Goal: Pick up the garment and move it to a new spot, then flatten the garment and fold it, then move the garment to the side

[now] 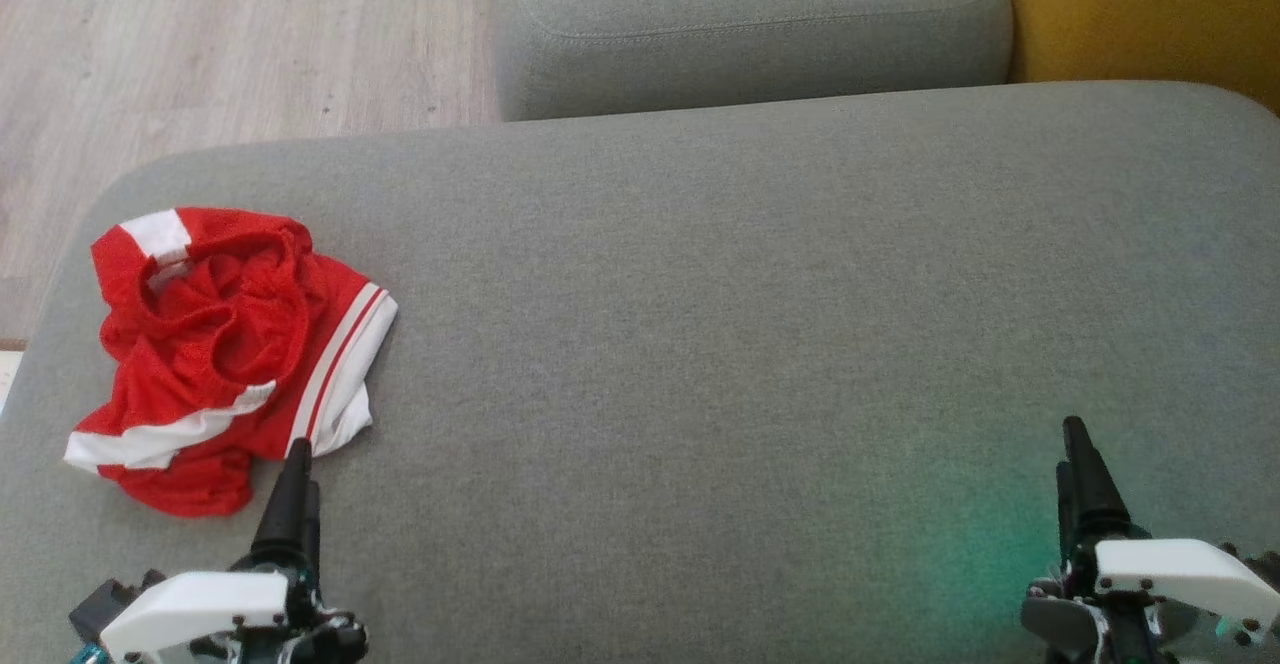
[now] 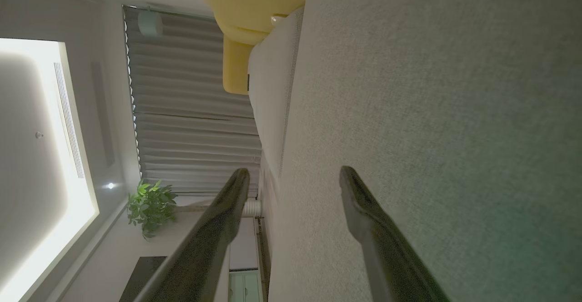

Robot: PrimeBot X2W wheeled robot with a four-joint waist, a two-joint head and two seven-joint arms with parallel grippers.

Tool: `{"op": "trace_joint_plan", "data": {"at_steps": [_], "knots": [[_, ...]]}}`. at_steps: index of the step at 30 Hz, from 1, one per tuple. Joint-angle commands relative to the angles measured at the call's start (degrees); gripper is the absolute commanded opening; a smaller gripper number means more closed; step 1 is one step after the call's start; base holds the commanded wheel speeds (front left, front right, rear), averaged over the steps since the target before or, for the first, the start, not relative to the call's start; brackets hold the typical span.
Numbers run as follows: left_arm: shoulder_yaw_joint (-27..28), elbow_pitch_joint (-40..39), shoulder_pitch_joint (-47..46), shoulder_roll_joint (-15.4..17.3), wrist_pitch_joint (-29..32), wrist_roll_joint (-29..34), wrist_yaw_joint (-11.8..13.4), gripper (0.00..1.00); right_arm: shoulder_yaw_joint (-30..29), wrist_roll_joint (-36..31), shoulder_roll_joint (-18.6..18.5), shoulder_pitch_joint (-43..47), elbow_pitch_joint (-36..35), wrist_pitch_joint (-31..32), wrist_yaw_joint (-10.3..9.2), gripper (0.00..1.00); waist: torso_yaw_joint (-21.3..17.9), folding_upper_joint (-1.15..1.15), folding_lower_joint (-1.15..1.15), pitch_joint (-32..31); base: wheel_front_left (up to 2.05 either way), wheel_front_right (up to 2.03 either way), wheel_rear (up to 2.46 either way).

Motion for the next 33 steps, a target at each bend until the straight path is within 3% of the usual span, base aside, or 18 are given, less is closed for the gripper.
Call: {"op": "trace_joint_plan", "data": {"at_steps": [1, 19, 33], "knots": [[0.05, -2.38, -1.92, 0.69, -0.45, 1.32, -0.26, 1.00, 0.66, -1.44, -0.73, -2.32, -2.28, -0.51, 0.20, 1.00, 0.00, 0.00, 0.00, -0.07, 0.00, 0.00, 0.00], [-2.06, -6.84, -0.49, 1.09, -3.62, 22.43, 0.81, 1.00, 4.84, -18.69, -1.31, -1.77, -5.14, -3.61, 0.35, 1.00, -0.10, 0.00, 0.00, -1.43, 0.00, 0.00, 0.00], [-4.86, -8.83, 0.81, 2.15, -5.96, 32.69, 3.52, 1.00, 7.97, -29.46, -1.77, -0.85, -7.01, -5.89, 0.46, 1.00, -0.12, 0.00, 0.00, -2.55, 0.00, 0.00, 0.00]]}}
